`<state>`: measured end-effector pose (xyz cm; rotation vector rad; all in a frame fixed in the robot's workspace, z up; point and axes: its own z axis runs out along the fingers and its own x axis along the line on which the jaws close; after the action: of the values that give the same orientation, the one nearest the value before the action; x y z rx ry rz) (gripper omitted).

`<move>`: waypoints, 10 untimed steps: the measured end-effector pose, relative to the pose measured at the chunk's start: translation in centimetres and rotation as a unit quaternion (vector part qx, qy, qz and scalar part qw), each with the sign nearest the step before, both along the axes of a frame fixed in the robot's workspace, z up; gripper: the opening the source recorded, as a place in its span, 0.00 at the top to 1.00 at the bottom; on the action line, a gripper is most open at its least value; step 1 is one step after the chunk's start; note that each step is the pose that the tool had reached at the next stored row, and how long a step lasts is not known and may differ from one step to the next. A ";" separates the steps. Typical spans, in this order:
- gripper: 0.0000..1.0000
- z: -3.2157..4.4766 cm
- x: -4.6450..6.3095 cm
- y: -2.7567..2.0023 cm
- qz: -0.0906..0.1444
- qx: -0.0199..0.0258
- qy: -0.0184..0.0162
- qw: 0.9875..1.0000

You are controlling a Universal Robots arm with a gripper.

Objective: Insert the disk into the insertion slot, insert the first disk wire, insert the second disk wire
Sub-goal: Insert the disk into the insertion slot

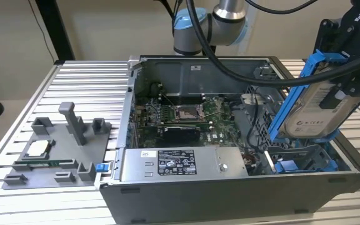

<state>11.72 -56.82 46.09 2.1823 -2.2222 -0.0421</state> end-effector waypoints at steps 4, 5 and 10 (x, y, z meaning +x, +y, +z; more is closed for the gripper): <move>1.00 -0.38 0.0 -0.05 0.000 0.000 0.000 1.000; 1.00 -0.48 0.0 -0.07 0.000 0.000 0.000 1.000; 1.00 -0.90 0.3 -0.21 0.000 0.000 0.000 1.000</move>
<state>12.00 -57.03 45.19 2.1823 -2.2222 -0.0419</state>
